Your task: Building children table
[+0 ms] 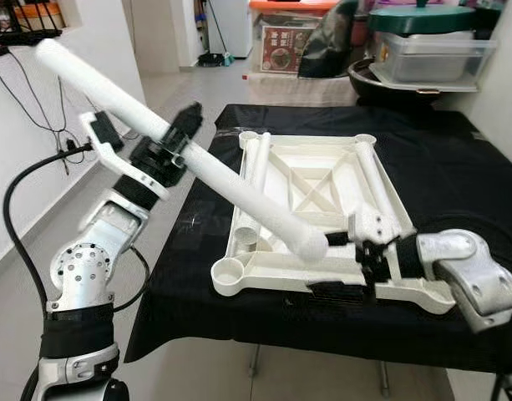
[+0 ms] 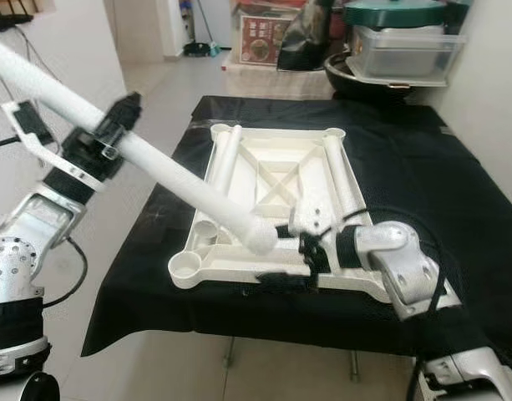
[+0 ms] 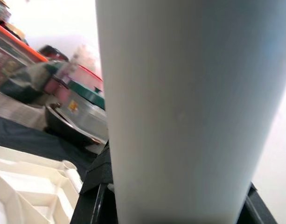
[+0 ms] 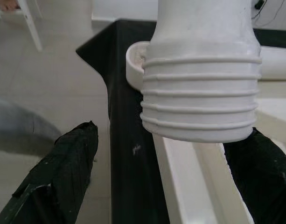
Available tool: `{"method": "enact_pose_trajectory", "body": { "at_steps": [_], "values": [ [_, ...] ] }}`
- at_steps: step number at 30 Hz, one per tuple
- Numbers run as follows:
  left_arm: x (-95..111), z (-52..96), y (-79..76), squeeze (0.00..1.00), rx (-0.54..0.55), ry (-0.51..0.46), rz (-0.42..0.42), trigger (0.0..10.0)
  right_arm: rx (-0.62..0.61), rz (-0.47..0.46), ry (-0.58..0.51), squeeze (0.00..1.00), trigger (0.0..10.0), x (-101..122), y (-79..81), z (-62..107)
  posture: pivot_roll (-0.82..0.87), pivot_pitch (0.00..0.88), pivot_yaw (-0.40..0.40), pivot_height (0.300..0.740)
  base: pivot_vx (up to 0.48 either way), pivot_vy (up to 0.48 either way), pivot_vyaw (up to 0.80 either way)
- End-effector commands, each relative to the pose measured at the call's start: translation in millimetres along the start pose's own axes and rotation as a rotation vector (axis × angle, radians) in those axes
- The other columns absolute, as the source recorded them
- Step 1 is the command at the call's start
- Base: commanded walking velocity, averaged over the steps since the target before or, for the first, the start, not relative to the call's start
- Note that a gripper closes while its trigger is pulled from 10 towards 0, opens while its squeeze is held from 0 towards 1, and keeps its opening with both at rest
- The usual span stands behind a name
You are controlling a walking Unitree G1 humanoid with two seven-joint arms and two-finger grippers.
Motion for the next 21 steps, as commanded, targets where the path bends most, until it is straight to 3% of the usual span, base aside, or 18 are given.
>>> {"method": "enact_pose_trajectory", "body": {
  "at_steps": [1,12,15,18,21],
  "values": [
    [-0.9,-1.6,-2.3,0.0,-0.018,0.02,-0.005,10.0,0.001,0.033,0.027,0.96,10.0,-1.4,-0.7,4.7,-0.03,0.0,0.006,0.74,0.0,0.0,0.0],
    [4.6,-2.7,-3.7,0.0,-0.02,0.006,-0.034,10.0,-0.017,0.072,0.079,0.97,10.0,-2.4,-9.2,21.5,-0.03,0.0,0.001,0.74,0.0,0.0,0.0],
    [-5.6,-1.2,-3.9,0.0,-0.024,0.035,-0.021,10.0,-0.139,0.063,-0.025,0.97,10.0,20.3,-30.5,24.2,-0.04,0.0,0.003,0.74,0.0,0.0,0.0],
    [-11.1,-2.5,-5.5,0.0,-0.034,0.054,-0.021,10.0,-0.196,0.118,-0.087,0.96,10.0,38.6,-37.3,21.8,-0.04,0.0,0.008,0.74,0.0,0.0,0.0],
    [-12.5,-2.8,-6.2,0.0,-0.039,0.058,-0.018,10.0,-0.216,0.099,-0.098,0.96,10.0,44.8,-41.6,22.0,-0.04,0.0,0.008,0.74,0.0,0.0,0.0]
  ]
}}
Point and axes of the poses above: a point about 5 cm out from each wrist's last joint towards the gripper, its own z axis pointing back from the gripper into the wrist, its own x axis along the axis of the wrist's last joint, y = z × x, the point moved 2 cm from there along -z, pointing out of the wrist towards the gripper, and after that the axes turned 3 degrees about -z, right-handed, at the moved point
